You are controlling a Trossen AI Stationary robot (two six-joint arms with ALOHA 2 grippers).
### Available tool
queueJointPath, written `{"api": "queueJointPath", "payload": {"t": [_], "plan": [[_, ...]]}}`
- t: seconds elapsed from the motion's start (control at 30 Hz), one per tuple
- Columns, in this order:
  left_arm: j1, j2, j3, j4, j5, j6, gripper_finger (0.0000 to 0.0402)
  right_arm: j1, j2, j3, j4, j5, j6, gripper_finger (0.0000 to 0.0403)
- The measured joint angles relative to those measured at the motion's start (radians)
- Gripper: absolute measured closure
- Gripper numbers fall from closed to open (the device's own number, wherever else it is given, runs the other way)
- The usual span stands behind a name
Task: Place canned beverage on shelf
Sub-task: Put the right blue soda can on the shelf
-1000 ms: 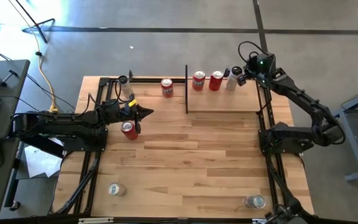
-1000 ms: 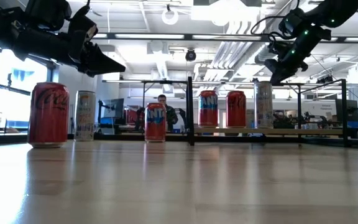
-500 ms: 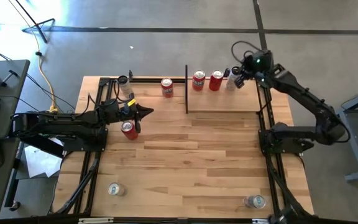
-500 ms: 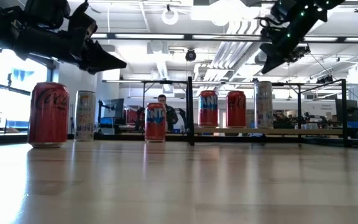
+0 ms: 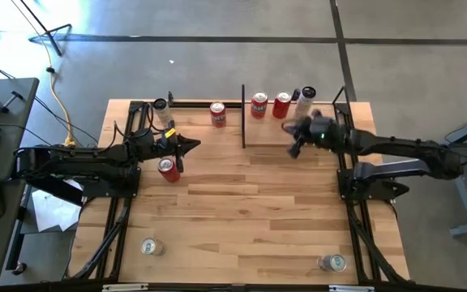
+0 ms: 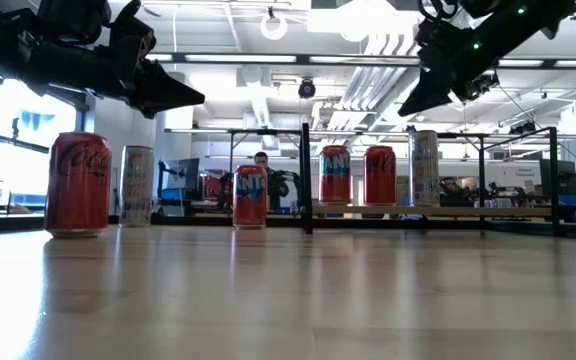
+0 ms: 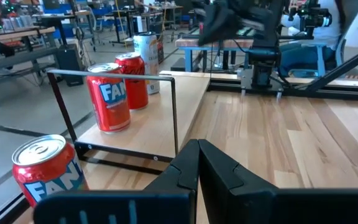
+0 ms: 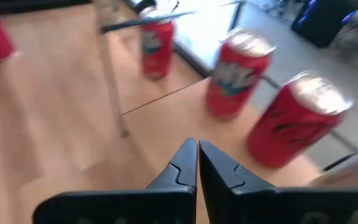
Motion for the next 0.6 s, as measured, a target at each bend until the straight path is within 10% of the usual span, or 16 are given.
{"api": "queueJointPath", "payload": {"t": [0.6], "plan": [[-0.026,0.000,0.000,0.007,0.000,0.016,0.0401,0.300,0.002,-0.005,-0.054,0.113,0.162,0.0403]]}}
